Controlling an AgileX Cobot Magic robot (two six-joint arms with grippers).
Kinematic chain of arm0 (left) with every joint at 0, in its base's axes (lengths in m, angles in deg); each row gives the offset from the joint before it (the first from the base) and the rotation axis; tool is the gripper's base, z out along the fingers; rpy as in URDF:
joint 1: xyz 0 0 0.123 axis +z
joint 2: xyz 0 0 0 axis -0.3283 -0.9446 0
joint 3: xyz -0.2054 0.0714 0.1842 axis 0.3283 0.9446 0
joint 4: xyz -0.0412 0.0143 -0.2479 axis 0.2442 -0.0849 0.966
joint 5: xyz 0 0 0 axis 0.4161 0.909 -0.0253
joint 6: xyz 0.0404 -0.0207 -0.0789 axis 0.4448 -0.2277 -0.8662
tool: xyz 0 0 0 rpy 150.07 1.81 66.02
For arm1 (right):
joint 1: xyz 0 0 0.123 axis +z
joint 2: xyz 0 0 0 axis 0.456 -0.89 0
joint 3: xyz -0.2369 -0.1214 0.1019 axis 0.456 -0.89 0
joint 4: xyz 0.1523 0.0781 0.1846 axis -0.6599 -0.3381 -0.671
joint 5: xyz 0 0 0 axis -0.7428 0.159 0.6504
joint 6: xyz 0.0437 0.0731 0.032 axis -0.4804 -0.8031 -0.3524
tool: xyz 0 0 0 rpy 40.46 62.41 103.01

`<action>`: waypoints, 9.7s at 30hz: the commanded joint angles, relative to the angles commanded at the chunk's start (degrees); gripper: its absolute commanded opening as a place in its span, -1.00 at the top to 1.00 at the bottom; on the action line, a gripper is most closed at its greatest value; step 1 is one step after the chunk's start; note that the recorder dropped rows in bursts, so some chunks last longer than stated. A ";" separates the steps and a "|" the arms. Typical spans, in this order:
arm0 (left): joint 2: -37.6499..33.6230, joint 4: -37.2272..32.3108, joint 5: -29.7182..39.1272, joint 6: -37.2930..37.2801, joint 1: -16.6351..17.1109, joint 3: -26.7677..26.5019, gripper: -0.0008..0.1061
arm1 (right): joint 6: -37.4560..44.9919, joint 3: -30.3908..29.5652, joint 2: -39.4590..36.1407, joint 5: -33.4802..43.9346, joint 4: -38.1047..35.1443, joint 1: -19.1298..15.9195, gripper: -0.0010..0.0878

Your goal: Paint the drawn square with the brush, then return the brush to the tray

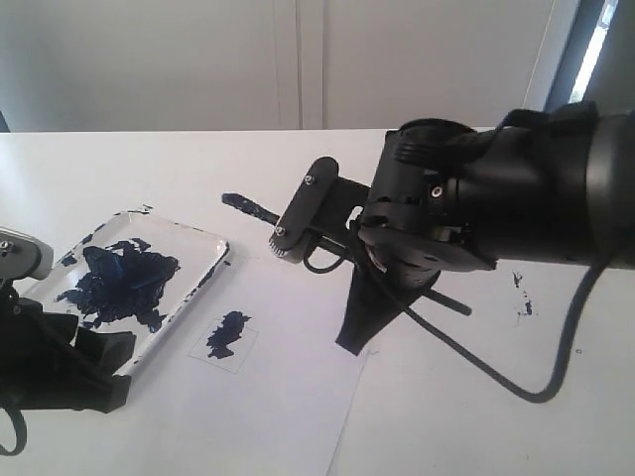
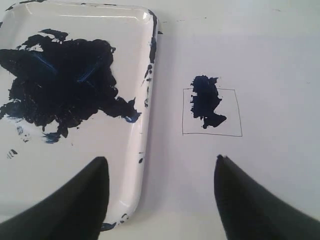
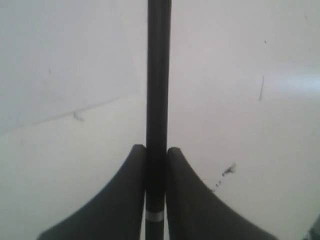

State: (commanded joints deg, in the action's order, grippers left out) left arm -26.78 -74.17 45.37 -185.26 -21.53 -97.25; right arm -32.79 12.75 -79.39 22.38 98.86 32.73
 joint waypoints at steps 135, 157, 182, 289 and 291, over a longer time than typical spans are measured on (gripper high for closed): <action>-31.06 0.11 -0.92 -4.35 0.00 -9.78 -0.21 | 6.15 -3.19 -6.52 13.17 9.85 6.92 0.98; -31.06 0.11 -0.92 -4.35 0.00 -9.78 -0.21 | 6.28 -3.19 -6.52 13.17 5.49 14.21 0.98; -31.06 0.11 -0.91 -4.24 0.00 -9.78 -0.21 | 3.73 -3.19 -8.90 13.17 11.05 8.59 0.98; -31.06 -0.36 1.81 -4.12 0.00 -9.78 -0.21 | 7.50 -3.19 -8.14 13.16 8.07 10.36 0.98; -31.06 -0.36 0.79 -4.12 0.00 -9.78 -0.21 | 7.50 -3.19 -8.14 12.71 8.45 9.29 0.98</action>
State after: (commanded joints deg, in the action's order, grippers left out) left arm -57.85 -74.53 46.16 -189.38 -21.53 -107.03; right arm -25.29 9.56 -87.53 35.09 107.31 42.03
